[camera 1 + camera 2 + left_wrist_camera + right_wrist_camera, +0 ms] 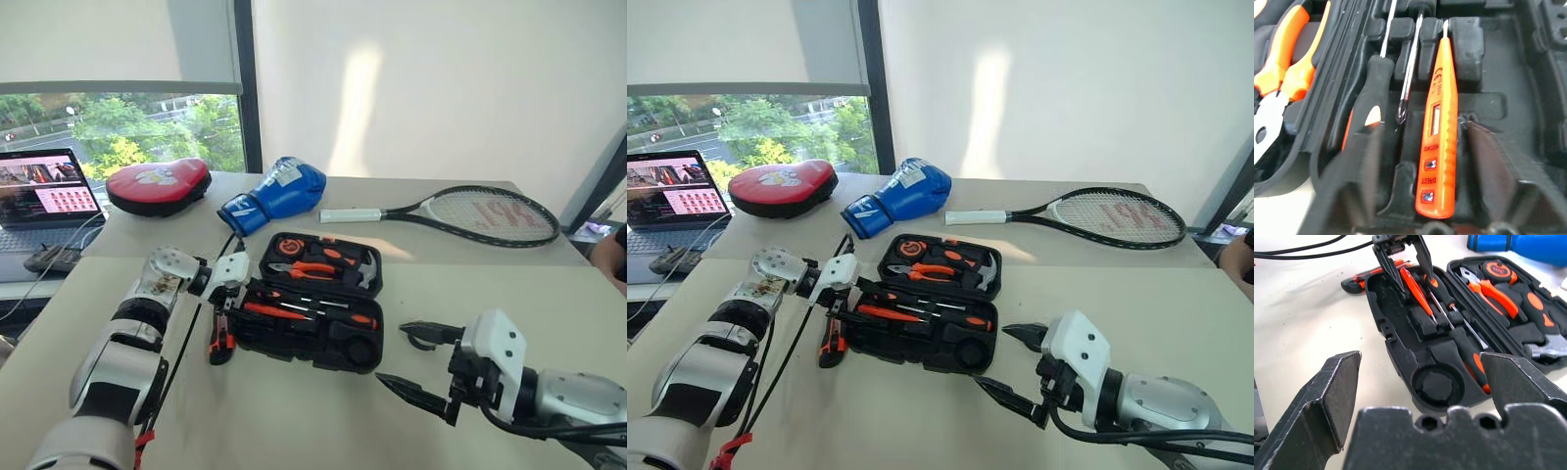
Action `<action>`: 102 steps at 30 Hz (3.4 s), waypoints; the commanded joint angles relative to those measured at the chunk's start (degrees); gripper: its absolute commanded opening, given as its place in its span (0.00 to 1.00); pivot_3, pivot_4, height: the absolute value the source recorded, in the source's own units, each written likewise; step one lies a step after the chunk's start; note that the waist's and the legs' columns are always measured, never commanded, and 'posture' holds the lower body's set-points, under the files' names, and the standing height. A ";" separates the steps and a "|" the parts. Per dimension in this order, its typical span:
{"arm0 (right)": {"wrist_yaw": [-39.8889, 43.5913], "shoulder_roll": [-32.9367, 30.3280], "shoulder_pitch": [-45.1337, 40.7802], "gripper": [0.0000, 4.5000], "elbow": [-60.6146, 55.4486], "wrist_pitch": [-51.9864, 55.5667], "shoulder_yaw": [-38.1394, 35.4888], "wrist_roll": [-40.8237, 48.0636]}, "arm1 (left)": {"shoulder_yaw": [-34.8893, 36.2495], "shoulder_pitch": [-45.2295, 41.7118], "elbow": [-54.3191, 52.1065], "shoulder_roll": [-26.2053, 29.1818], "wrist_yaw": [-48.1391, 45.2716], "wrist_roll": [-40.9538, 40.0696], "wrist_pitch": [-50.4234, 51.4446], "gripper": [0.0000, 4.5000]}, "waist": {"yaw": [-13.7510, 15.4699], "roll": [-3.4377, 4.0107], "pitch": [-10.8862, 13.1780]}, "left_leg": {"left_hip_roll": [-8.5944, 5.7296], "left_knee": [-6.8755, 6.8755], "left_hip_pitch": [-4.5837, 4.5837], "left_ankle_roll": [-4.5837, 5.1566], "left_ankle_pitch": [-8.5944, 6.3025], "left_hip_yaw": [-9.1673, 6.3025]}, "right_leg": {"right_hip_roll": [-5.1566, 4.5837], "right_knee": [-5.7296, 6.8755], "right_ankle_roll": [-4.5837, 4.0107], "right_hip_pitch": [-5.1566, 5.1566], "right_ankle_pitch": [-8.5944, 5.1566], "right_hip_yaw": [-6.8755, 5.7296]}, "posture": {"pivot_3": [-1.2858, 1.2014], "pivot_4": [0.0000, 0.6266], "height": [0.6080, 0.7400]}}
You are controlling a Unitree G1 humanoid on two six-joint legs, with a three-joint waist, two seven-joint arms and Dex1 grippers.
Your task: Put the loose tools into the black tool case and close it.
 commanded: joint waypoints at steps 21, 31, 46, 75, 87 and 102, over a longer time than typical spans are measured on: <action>-0.72 0.23 -5.56 1.00 0.60 -0.71 3.16 -1.70 | 5.49 36.84 -56.23 -5.19 44.25 2.06 35.40 0.01 | 0.24 0.23 -0.11 | -0.02 -0.02 0.42 0.05 -0.06 -0.02 | -0.26 -0.07 0.17 0.34 0.09 0.15 | 0.52 0.24 1.00; -1.70 0.21 -6.00 1.00 0.22 -0.21 3.29 -1.24 | -0.28 37.75 -51.22 -4.18 48.15 8.49 32.52 0.01 | 0.11 1.37 -1.07 | -0.01 -0.70 1.23 0.07 -0.10 0.13 | -0.31 -0.71 0.12 1.04 0.09 0.21 | 0.52 0.24 1.00; -1.15 1.12 -8.26 1.00 2.11 -1.65 6.62 -3.41 | -1.07 37.90 -45.41 -10.36 51.70 9.24 19.21 0.01 | 0.47 2.00 -1.69 | 0.00 -0.92 1.41 0.09 -0.11 0.23 | -0.29 -0.81 0.09 1.12 0.00 0.24 | 0.52 0.24 1.00; 1.03 0.90 -9.68 1.00 3.73 -1.55 7.16 -3.79 | 1.96 46.95 -87.22 -2.93 44.10 -13.35 49.72 0.01 | 0.26 1.68 -1.25 | -0.02 -0.89 1.07 -0.07 -0.64 0.18 | -0.38 -0.94 0.35 0.90 -0.60 0.16 | 0.52 0.24 1.00; 0.85 1.45 -10.10 1.00 3.70 -1.49 7.86 -4.09 | 16.64 46.66 -80.82 -5.91 50.69 -29.61 66.96 0.01 | 0.09 1.32 -0.95 | -0.04 -0.86 1.13 -0.37 -0.46 0.08 | -0.18 -0.78 0.36 0.93 -0.59 0.18 | 0.52 0.24 1.00; 1.61 1.45 -11.20 1.00 4.74 -1.77 8.23 -4.51 | 3.49 53.57 -58.03 2.91 46.72 -10.43 42.98 0.01 | -0.05 1.99 -1.51 | 0.10 -1.25 1.99 -0.25 -0.54 0.19 | -0.42 -0.75 -0.59 1.34 -0.85 0.30 | 0.52 0.24 1.00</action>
